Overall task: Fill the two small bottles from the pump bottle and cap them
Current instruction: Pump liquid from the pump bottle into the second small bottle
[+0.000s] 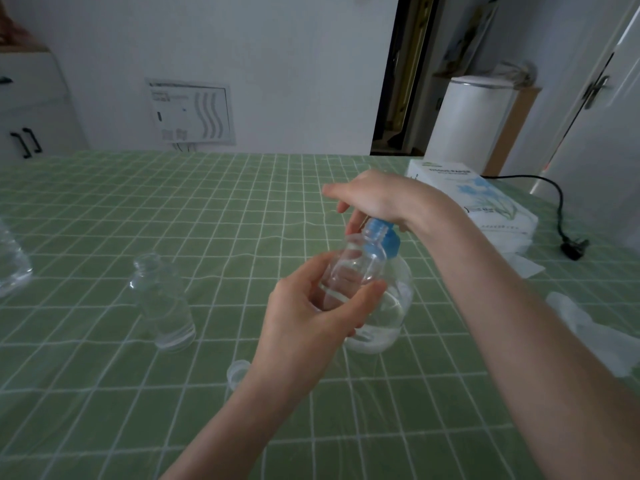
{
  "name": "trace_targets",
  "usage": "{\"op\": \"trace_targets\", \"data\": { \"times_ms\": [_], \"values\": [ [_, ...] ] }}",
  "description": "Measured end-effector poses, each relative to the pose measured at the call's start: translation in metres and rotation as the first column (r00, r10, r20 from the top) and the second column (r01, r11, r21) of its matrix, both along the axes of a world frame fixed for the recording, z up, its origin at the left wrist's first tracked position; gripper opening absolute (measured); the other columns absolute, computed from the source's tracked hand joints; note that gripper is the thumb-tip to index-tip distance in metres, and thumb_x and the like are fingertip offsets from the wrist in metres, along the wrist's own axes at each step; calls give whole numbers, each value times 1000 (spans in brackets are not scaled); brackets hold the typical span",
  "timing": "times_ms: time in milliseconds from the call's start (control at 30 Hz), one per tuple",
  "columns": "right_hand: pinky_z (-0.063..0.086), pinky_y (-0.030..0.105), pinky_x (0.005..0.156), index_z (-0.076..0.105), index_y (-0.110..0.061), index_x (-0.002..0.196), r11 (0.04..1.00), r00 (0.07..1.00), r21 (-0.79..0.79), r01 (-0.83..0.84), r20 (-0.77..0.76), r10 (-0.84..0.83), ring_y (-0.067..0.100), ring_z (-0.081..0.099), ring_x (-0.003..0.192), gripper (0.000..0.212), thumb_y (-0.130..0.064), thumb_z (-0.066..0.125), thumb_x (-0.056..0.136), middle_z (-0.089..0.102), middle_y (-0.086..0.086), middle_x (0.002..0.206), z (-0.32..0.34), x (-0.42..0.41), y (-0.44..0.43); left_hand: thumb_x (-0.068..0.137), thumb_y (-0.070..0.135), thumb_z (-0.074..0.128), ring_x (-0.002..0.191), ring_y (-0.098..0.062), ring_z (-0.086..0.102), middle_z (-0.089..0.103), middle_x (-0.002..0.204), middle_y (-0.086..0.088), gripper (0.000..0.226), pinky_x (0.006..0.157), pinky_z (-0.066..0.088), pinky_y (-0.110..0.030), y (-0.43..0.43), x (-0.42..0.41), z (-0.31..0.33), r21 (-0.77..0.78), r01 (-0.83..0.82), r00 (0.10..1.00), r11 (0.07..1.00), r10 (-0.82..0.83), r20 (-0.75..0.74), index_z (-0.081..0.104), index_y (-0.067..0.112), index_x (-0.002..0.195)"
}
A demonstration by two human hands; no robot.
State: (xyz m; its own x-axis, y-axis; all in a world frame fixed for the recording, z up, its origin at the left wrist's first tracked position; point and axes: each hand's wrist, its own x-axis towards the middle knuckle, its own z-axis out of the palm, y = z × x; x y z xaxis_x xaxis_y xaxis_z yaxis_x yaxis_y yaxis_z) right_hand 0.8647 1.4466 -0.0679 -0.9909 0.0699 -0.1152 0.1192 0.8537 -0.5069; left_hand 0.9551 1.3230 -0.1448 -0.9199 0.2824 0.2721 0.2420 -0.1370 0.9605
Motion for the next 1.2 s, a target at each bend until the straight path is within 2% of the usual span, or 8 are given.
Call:
{"op": "trace_targets", "data": {
  "times_ms": [167,333,600,867,1000,1200],
  "values": [
    [29,36,85,51,-12,136,1000,1000,-5,-2,17,2,30,47,128,55,-49,38,97,53,13,140,-4,0,1,75,18,71,44,3,56,64,52,10,12,40,39,-8,-1,1,-2,-11,-3,1000,1000,3,8,67,22,85],
    [33,42,101,51,-12,137,1000,1000,-4,1,27,-1,30,47,129,55,-49,37,97,52,14,140,-8,2,0,75,18,72,45,2,57,64,52,10,15,42,41,-9,-1,0,-4,-19,-13,1000,1000,13,-5,68,20,89],
    [30,35,85,51,-10,136,1000,1000,21,2,1,-2,28,50,124,55,-48,40,97,57,14,134,1,1,2,74,20,73,44,2,57,65,53,10,12,40,39,-8,0,-1,-1,6,-3,1000,1000,3,-3,68,27,82],
    [30,38,83,53,-13,134,1000,1000,11,10,16,-10,29,49,125,55,-50,39,96,57,12,136,-2,2,0,74,21,72,43,2,56,65,52,10,11,39,38,-8,-1,0,-2,3,-5,1000,1000,5,2,67,27,82],
    [34,36,80,60,-12,122,1000,999,0,11,42,-11,29,56,113,50,-49,39,96,63,12,124,-6,3,1,72,25,73,44,2,56,64,52,9,12,41,40,-9,-1,1,-3,-10,-7,1000,1000,7,2,67,23,82],
    [35,40,88,54,-11,132,1000,999,0,15,35,-15,30,52,121,54,-49,39,96,57,14,133,-6,3,-1,75,20,72,45,2,57,65,53,10,10,41,40,-9,-1,1,-4,-18,-4,1000,1000,4,-3,68,23,84]
  ]
}}
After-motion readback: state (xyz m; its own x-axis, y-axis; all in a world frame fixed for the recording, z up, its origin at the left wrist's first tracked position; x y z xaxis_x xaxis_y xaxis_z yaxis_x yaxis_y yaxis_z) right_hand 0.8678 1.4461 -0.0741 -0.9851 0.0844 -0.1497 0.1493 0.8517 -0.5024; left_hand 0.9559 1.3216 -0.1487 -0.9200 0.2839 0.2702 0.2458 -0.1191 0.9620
